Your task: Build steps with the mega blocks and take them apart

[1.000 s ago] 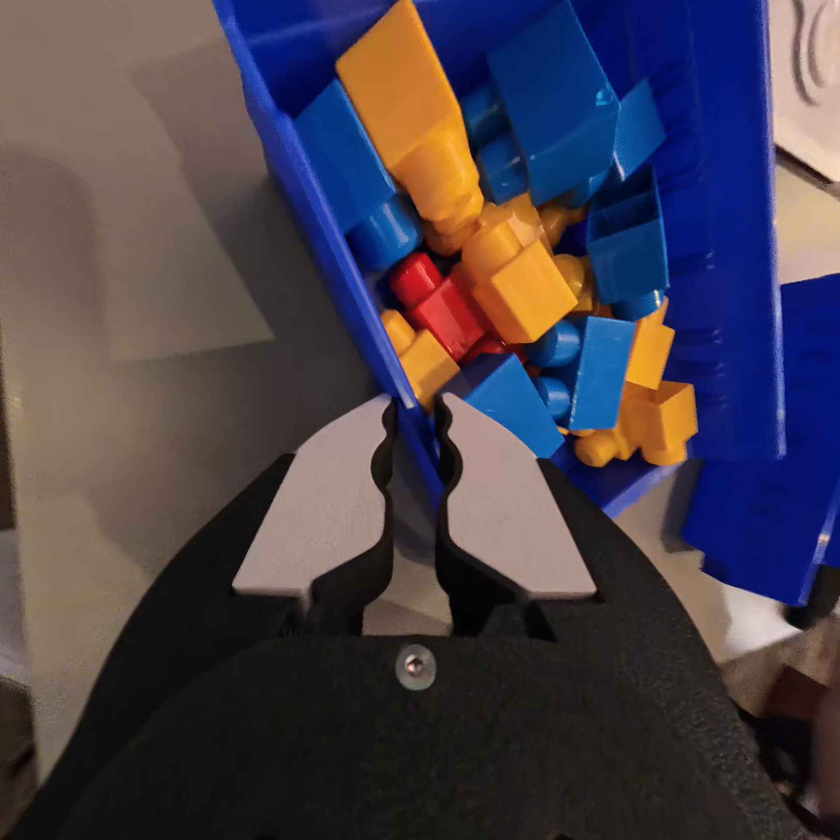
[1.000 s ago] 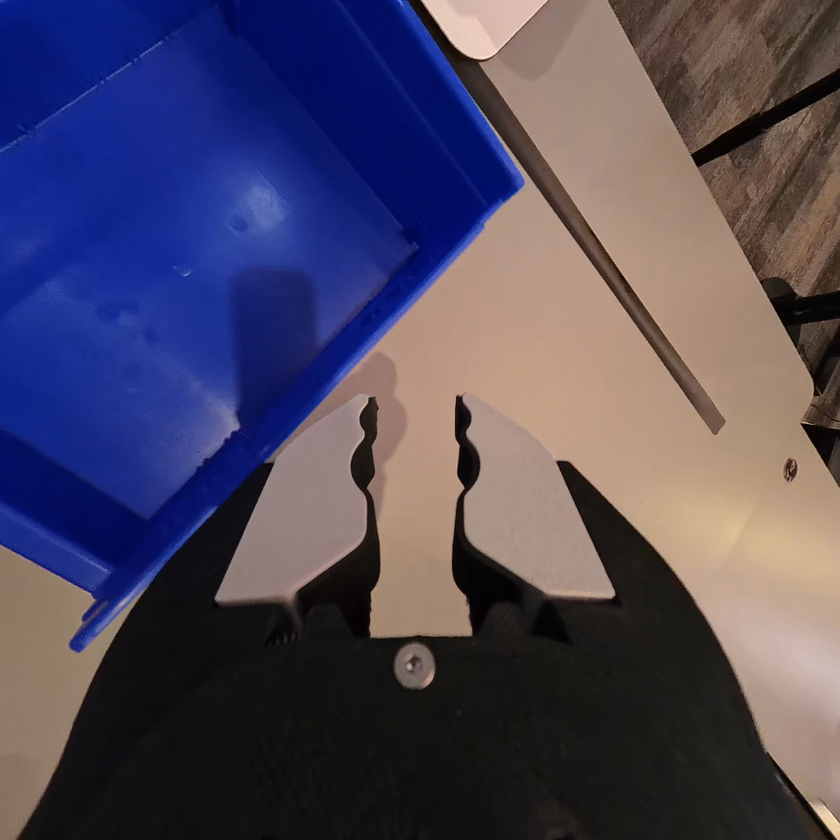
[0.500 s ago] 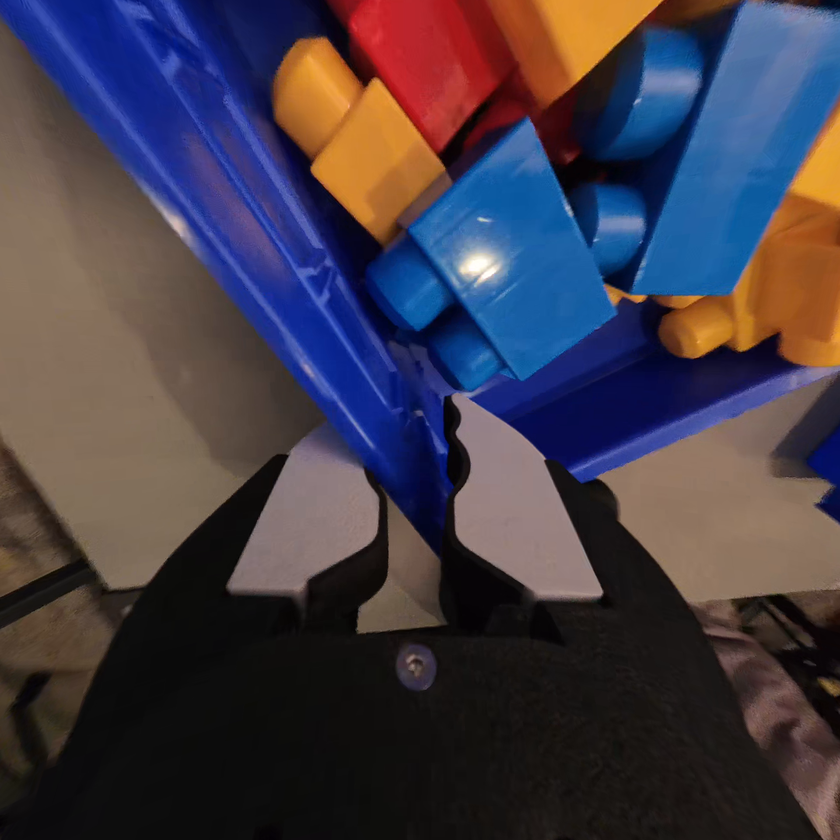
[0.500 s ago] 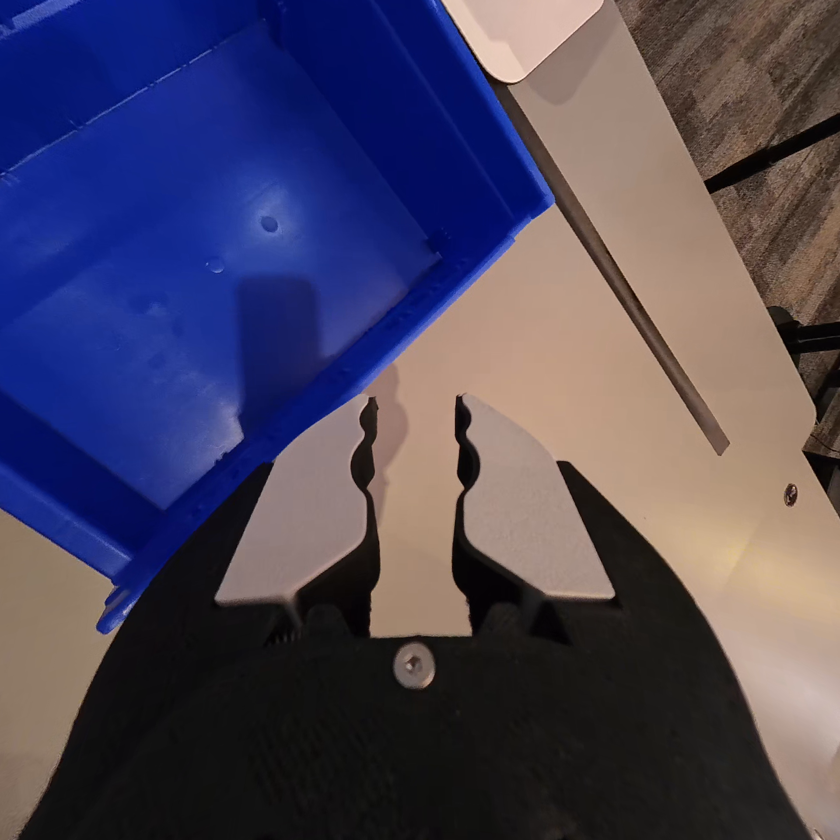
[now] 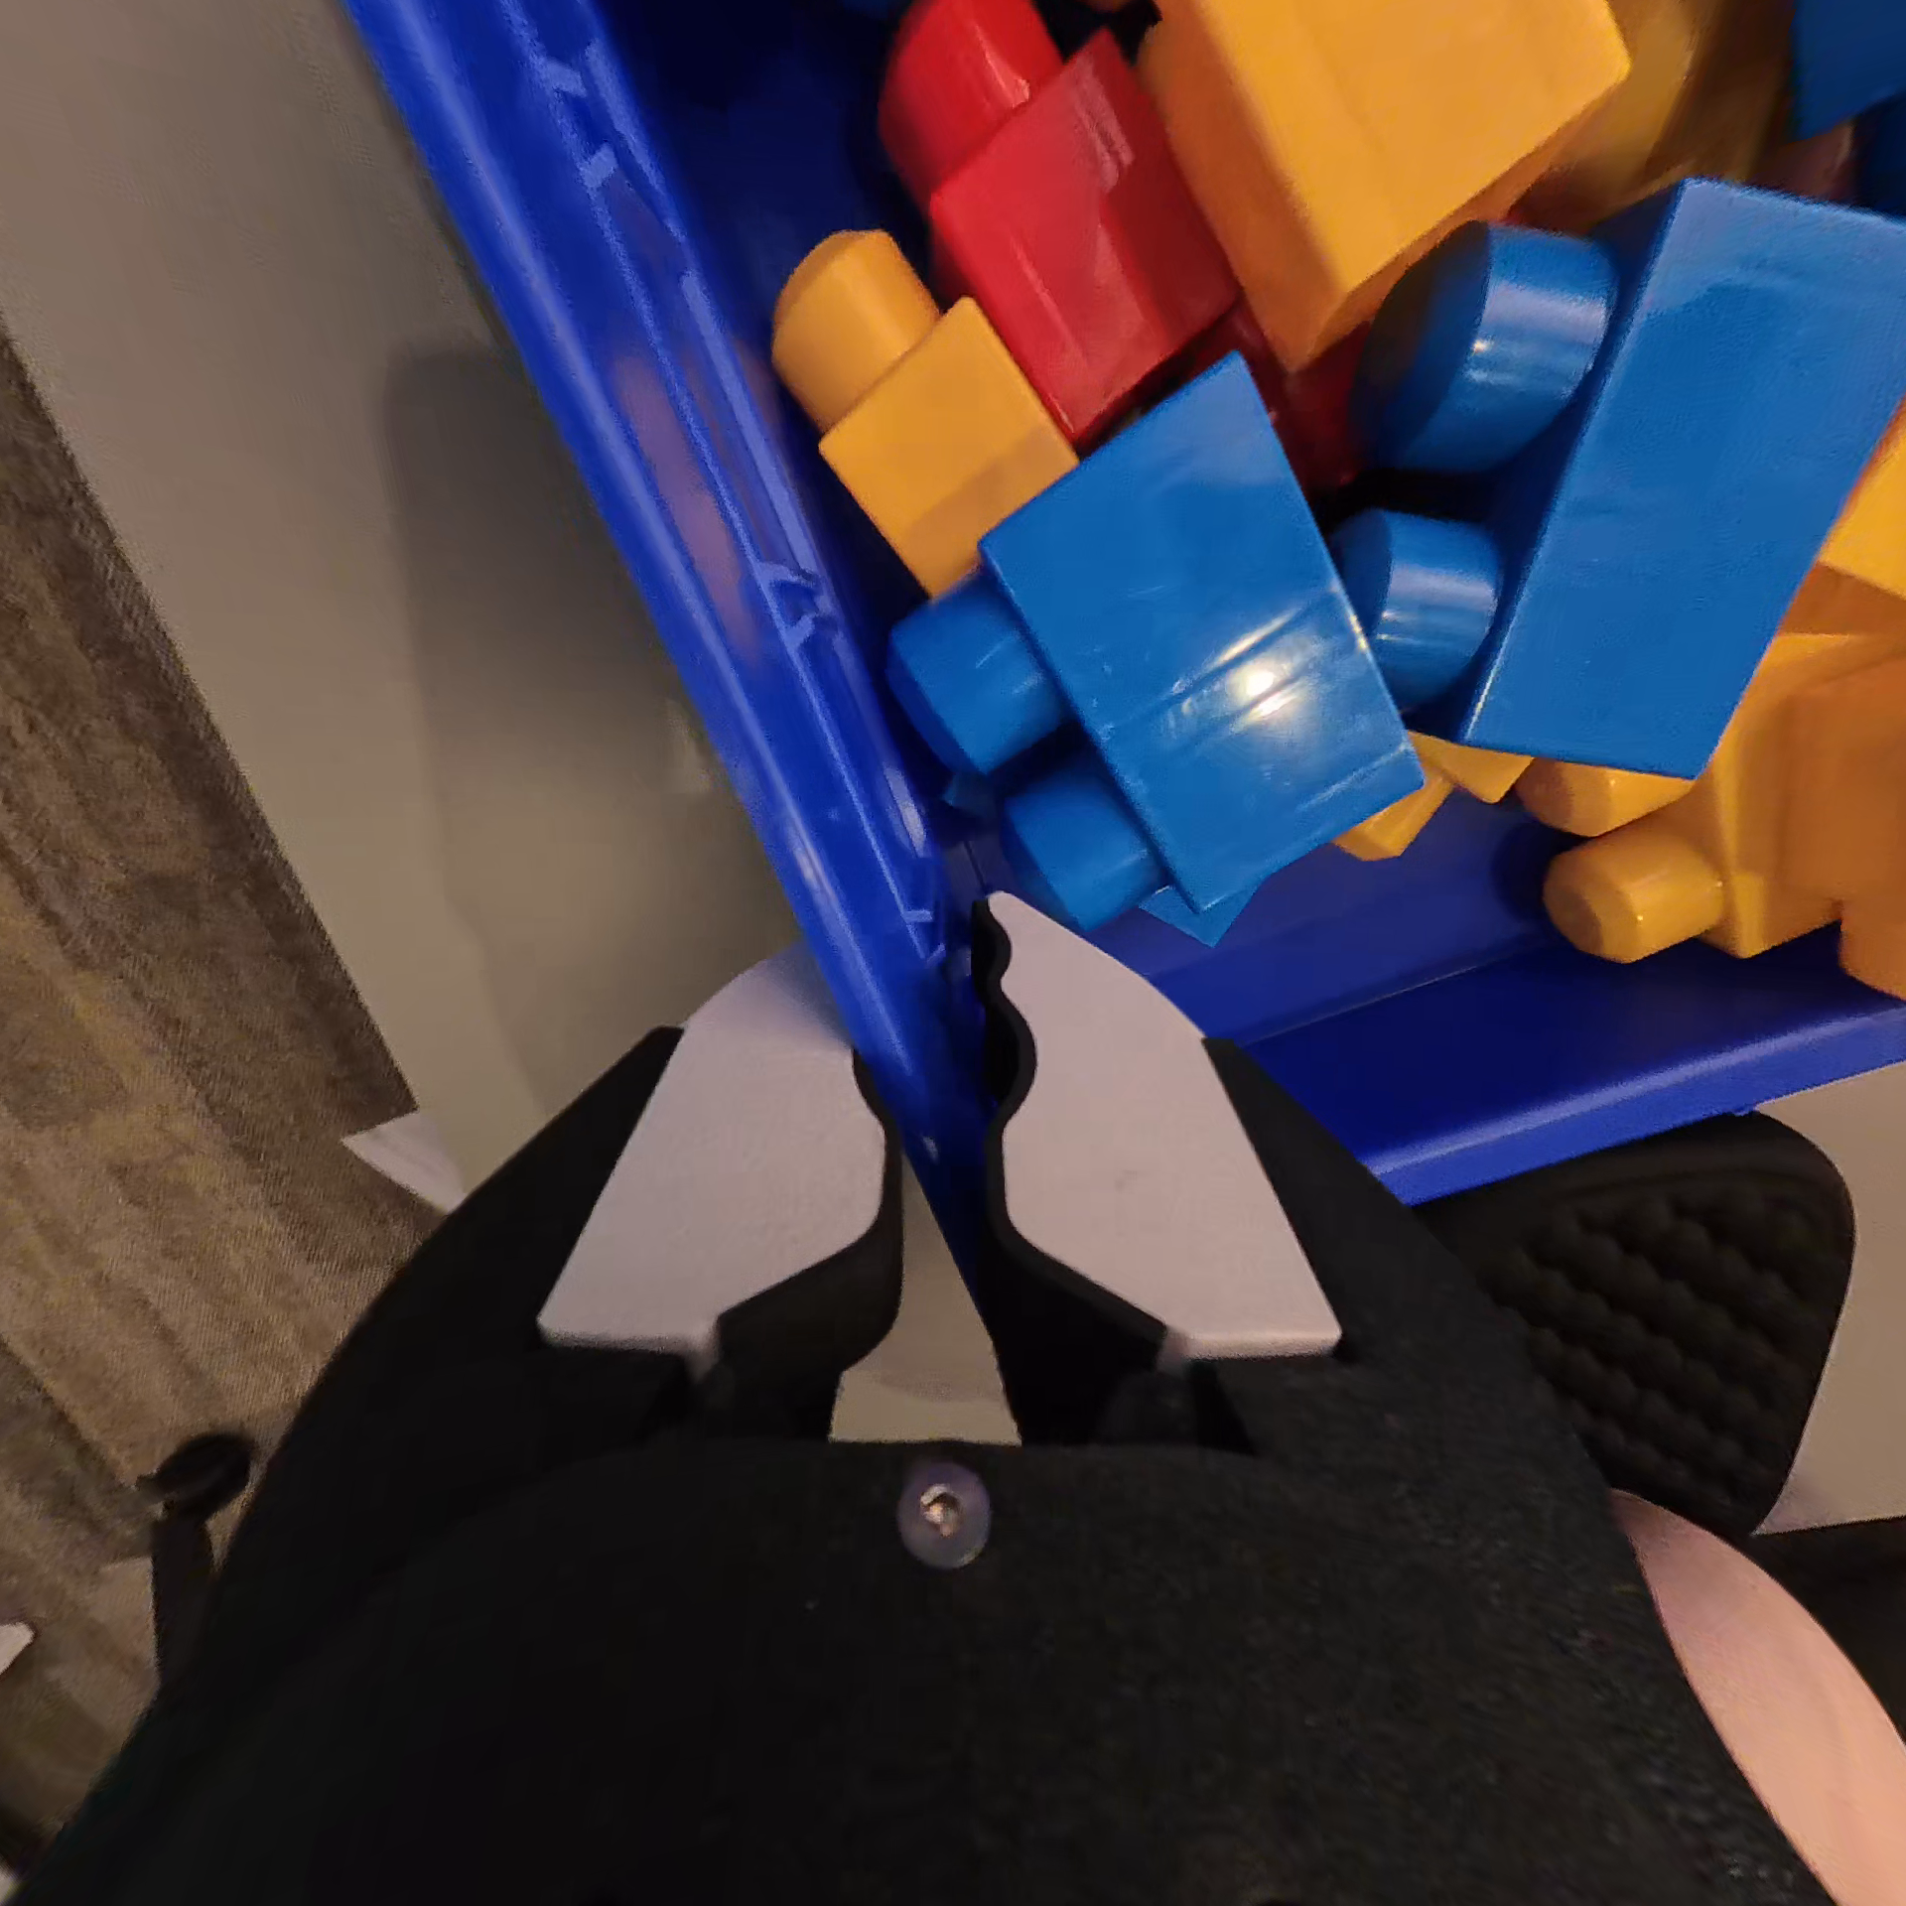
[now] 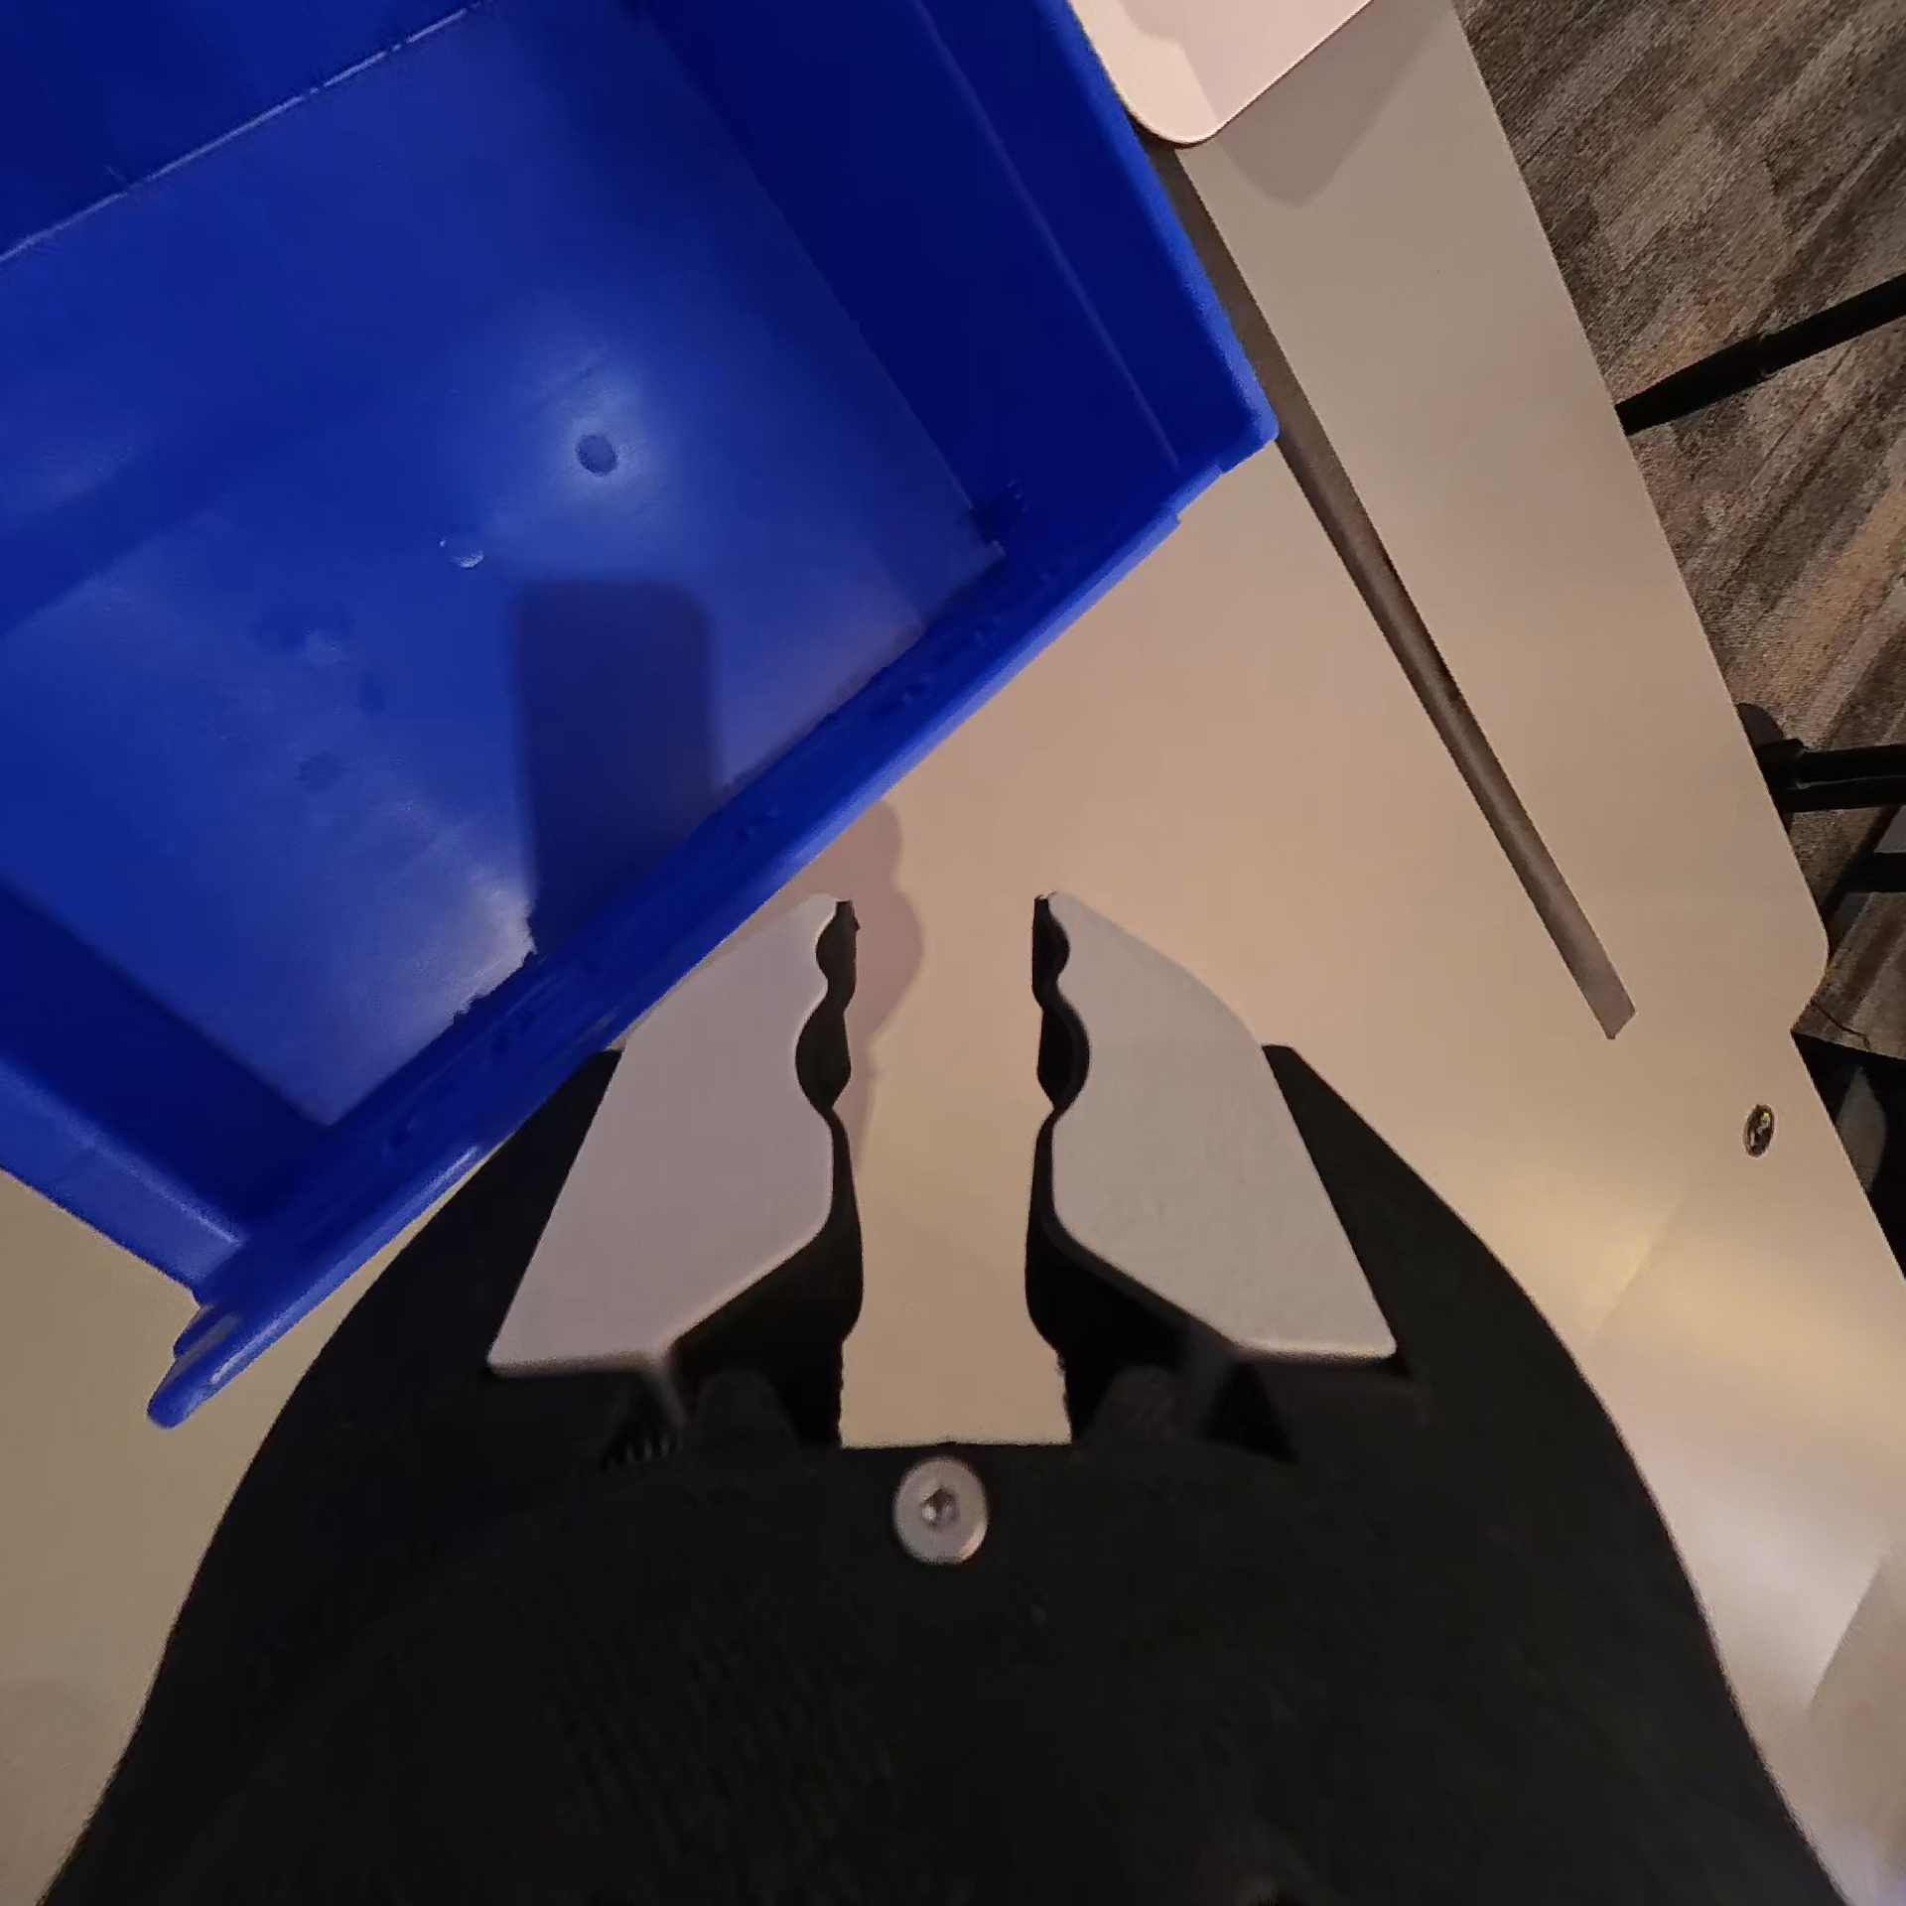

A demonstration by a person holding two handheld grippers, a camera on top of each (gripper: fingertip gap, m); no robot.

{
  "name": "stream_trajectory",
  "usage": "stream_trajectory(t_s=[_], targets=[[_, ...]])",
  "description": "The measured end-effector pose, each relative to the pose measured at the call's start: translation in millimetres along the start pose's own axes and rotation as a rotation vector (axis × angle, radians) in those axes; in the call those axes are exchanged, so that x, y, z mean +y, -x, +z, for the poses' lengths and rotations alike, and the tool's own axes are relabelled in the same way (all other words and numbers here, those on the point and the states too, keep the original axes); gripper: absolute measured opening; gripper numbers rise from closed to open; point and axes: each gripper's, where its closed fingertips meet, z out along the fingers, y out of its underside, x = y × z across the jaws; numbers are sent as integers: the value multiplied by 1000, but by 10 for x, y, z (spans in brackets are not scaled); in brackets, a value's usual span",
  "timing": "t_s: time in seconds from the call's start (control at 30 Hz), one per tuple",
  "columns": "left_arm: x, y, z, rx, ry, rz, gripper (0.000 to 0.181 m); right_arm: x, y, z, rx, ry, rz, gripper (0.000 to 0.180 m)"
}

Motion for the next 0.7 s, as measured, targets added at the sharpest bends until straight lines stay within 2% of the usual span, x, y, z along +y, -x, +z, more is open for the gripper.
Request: stream_trajectory(t_s=[0.2, 0.37, 0.63, 0.7], targets=[[-160, -191, 37, 21, -20, 124, 10, -12, -71, 55, 15, 7, 22, 34], [-181, -279, 46, 38, -8, 113, 9, 49, -230, 87, 70, 28, 80, 34], [-165, -327, 46, 49, 10, 132, 10, -81, -315, -4, 6, -85, 397, 35], [-169, -331, 49, 56, 8, 132, 10, -117, -235, 4, -77, -90, 514, 47]])
